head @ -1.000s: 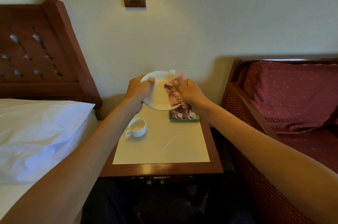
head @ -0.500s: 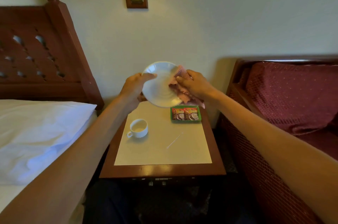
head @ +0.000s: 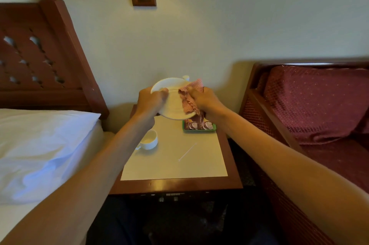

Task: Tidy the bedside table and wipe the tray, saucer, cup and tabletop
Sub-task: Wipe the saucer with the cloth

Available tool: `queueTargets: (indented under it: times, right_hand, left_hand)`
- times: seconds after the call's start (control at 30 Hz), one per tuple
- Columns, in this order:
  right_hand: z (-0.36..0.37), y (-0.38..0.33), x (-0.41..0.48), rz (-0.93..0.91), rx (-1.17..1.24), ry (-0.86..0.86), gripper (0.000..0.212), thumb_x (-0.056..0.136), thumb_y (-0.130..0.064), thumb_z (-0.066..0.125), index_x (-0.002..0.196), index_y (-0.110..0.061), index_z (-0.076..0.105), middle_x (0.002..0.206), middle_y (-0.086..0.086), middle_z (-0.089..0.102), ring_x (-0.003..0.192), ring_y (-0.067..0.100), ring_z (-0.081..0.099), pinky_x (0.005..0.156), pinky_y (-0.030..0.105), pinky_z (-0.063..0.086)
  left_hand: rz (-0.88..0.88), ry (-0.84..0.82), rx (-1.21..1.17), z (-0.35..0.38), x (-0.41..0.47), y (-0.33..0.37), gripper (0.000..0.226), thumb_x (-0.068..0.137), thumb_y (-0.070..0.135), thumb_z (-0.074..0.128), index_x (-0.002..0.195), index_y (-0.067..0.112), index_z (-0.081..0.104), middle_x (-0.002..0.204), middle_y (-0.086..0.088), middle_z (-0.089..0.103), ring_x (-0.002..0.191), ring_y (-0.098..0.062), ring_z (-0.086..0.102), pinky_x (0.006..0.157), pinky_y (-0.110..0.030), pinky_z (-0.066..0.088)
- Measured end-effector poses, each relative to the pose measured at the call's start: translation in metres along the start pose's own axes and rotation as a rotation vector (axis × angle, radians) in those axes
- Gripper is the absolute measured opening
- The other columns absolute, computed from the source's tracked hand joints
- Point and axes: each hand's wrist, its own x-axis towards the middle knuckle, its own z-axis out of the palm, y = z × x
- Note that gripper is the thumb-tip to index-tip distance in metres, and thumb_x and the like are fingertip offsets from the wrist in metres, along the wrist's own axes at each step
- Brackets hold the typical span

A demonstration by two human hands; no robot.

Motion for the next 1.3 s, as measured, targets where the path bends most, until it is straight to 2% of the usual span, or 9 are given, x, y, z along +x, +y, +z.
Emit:
queueTargets:
  times: [0.1,0.2,0.4,0.63,0.77,0.9,1.0,1.13,1.3]
  right_hand:
    - [0.017,0.020,-0.014,-0.029,-0.036,0.065,0.029,0.100,-0.027,0.050,0.105,-0.001,0.062,0.083,0.022,0.070,0.054,0.019,0.064,0.044,0.022,0.047]
    - [0.037,0.035,-0.034,-0.013,0.151,0.044,0.026,0.101,-0.026,0.046,0.113,-0.007,0.057,0.078,0.024,0.067,0.053,0.029,0.064,0.041,0.029,0.047]
    - [-0.005,0.009,-0.020,0.212,0.343,-0.062,0.017,0.103,-0.012,0.049,0.091,-0.001,0.054,0.066,0.017,0.063,0.040,0.021,0.060,0.040,0.028,0.047]
    - [-0.020,0.000,-0.003,0.320,0.301,-0.161,0.020,0.102,-0.017,0.052,0.094,0.002,0.057,0.056,0.014,0.067,0.041,0.016,0.064,0.039,0.023,0.053]
    - [-0.023,0.003,0.005,0.307,0.359,-0.199,0.024,0.101,-0.022,0.053,0.110,0.000,0.053,0.065,0.019,0.069,0.049,0.019,0.066,0.044,0.024,0.054]
    - [-0.025,0.000,0.006,0.238,0.476,-0.134,0.039,0.105,-0.035,0.044,0.123,-0.002,0.057,0.086,0.024,0.072,0.071,0.032,0.072,0.058,0.037,0.060]
    - [-0.027,0.007,0.013,0.058,0.378,0.060,0.041,0.105,-0.037,0.043,0.114,-0.005,0.066,0.094,0.015,0.071,0.091,0.032,0.069,0.084,0.050,0.057]
    - [-0.018,0.013,0.007,-0.356,-0.238,0.053,0.041,0.104,-0.043,0.034,0.120,-0.014,0.058,0.117,0.008,0.065,0.111,0.022,0.061,0.103,0.048,0.046]
    - [0.003,0.028,-0.014,-0.762,-0.679,0.100,0.062,0.104,-0.044,0.034,0.158,-0.019,0.014,0.165,0.007,0.011,0.153,0.018,0.001,0.124,0.043,0.005]
  left_hand:
    - [0.045,0.116,-0.040,0.008,0.000,-0.001,0.006,0.092,0.018,0.059,0.097,0.016,0.062,0.088,-0.002,0.062,0.082,-0.023,0.057,0.066,-0.032,0.047]
    - [0.050,0.211,-0.009,0.011,0.000,0.000,0.004,0.093,0.019,0.057,0.093,0.016,0.059,0.081,0.002,0.058,0.083,-0.023,0.056,0.062,-0.030,0.044]
    - [0.320,-0.275,0.380,-0.023,0.011,-0.003,0.063,0.089,0.060,0.061,0.142,0.035,0.037,0.132,0.003,0.044,0.111,-0.012,0.056,0.090,-0.035,0.052]
    - [0.782,-0.474,0.790,-0.033,0.017,0.013,0.048,0.073,0.065,0.059,0.105,0.034,0.078,0.154,0.001,0.040,0.145,-0.020,0.028,0.116,-0.047,0.029]
    - [0.864,-0.502,0.872,-0.025,0.020,0.022,0.038,0.089,0.058,0.055,0.103,0.030,0.076,0.130,0.002,0.065,0.130,-0.021,0.051,0.107,-0.049,0.035]
    - [0.965,-0.363,0.681,-0.012,0.014,0.015,0.030,0.099,0.042,0.054,0.087,0.019,0.069,0.069,-0.007,0.057,0.066,-0.029,0.050,0.064,-0.043,0.046]
    - [0.877,-0.162,0.444,0.000,0.007,0.011,0.033,0.100,0.029,0.055,0.072,0.013,0.056,0.059,-0.001,0.042,0.058,-0.018,0.037,0.056,-0.031,0.033]
    - [0.455,-0.105,0.086,0.017,-0.002,0.015,0.039,0.103,0.032,0.049,0.069,0.017,0.042,0.064,0.002,0.034,0.062,-0.011,0.031,0.059,-0.028,0.027]
    - [-0.007,-0.234,-0.361,0.029,-0.006,0.029,0.028,0.105,0.026,0.044,0.088,0.013,0.062,0.079,-0.007,0.062,0.075,-0.020,0.060,0.066,-0.031,0.051]
